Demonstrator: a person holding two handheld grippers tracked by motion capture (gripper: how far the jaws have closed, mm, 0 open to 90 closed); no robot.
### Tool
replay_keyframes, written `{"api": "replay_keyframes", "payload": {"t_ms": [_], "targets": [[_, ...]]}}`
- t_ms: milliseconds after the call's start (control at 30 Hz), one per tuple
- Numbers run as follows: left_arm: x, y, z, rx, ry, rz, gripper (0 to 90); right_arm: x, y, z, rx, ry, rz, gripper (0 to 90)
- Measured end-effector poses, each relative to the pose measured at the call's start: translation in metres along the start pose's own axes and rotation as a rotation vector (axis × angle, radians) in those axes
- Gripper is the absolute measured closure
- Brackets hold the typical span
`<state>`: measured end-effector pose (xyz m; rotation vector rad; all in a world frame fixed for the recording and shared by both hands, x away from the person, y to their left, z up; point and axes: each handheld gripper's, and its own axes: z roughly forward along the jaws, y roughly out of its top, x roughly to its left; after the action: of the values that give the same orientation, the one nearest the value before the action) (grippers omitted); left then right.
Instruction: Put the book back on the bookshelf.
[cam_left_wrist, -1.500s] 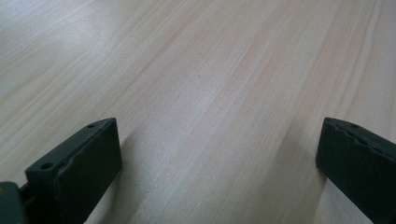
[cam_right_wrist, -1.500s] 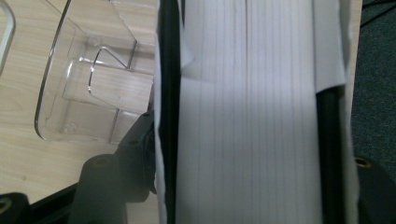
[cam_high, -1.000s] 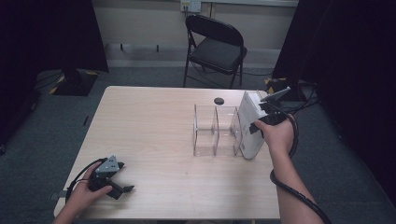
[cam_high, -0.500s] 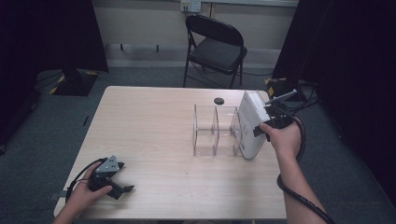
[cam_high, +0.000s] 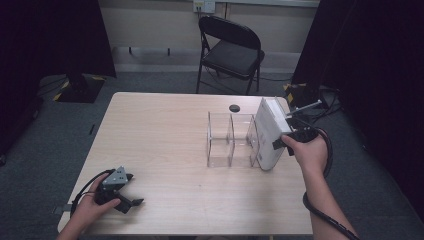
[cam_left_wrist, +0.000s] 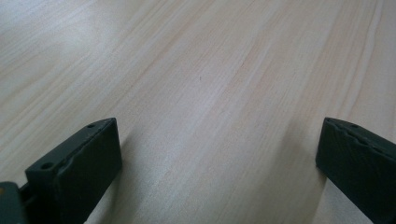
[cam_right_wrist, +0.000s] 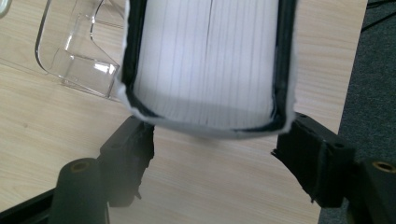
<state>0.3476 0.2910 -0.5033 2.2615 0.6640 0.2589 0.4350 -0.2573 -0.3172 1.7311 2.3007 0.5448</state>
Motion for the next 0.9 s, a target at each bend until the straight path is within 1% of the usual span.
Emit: {"api": "replay_keyframes", "payload": {"t_ms": [67,133,200,233,267,333,367,400,433,467,533,567,667,700,767,833,867,900], "targets": [[0.000,0.000,0.000,-0.004,-0.003,0.000,0.0,0.000,-0.002,0.000,-0.003,0.013,-0.002,26.9],[0.000,0.000,0.000,-0.002,-0.001,-0.002,0.0,0.000,-0.004,-0.001,-0.018,0.008,0.000,26.9],[0.000,0.000,0.000,0.006,0.001,-0.007,0.0,0.000,-0.006,-0.002,-0.011,0.013,-0.004,26.1],[0.000,0.000,0.000,-0.005,-0.003,-0.001,0.0,-0.001,-0.008,-0.002,-0.018,0.028,-0.004,25.1],[0.000,0.000,0.000,0.006,0.002,-0.007,0.0,-0.001,-0.008,-0.002,-0.018,0.028,-0.004,25.1],[0.000,0.000,0.000,-0.002,0.003,-0.001,0.0,-0.002,-0.010,-0.003,-0.021,0.035,-0.002,23.5],[0.000,0.000,0.000,-0.004,0.003,-0.001,0.0,-0.001,-0.013,-0.003,-0.018,0.042,-0.009,22.5],[0.000,0.000,0.000,-0.004,0.003,-0.001,0.0,-0.001,-0.013,-0.003,-0.018,0.042,-0.009,22.5],[0.000,0.000,0.000,-0.005,0.003,-0.003,0.0,0.000,-0.014,-0.003,-0.019,0.040,-0.023,21.8],[0.000,0.000,0.000,-0.005,0.003,-0.003,0.0,0.000,-0.014,-0.003,-0.019,0.040,-0.023,21.8],[0.000,0.000,0.000,-0.004,0.003,-0.001,0.0,0.003,-0.016,-0.003,-0.019,0.028,-0.041,21.5],[0.000,0.000,0.000,-0.003,0.004,0.001,0.0,0.004,-0.018,-0.004,-0.041,0.044,-0.057,21.3],[0.000,0.000,0.000,-0.004,0.003,-0.001,0.0,0.004,-0.019,-0.004,-0.043,0.046,-0.059,20.7],[0.000,0.000,0.000,-0.004,0.003,-0.002,0.0,0.004,-0.020,-0.004,-0.043,0.055,-0.057,20.7],[0.000,0.000,0.000,0.005,0.006,-0.005,0.0,0.003,-0.023,-0.003,-0.050,0.058,-0.055,20.2],[0.000,0.000,0.001,-0.004,0.004,-0.001,0.0,0.001,-0.026,-0.002,-0.053,0.063,-0.060,19.4],[0.000,0.000,0.001,-0.004,0.004,0.000,0.0,0.001,-0.027,-0.002,-0.052,0.058,-0.057,19.0],[0.000,0.000,0.001,-0.004,0.004,-0.001,0.0,0.001,-0.028,-0.001,-0.047,0.049,-0.068,18.7]]}}
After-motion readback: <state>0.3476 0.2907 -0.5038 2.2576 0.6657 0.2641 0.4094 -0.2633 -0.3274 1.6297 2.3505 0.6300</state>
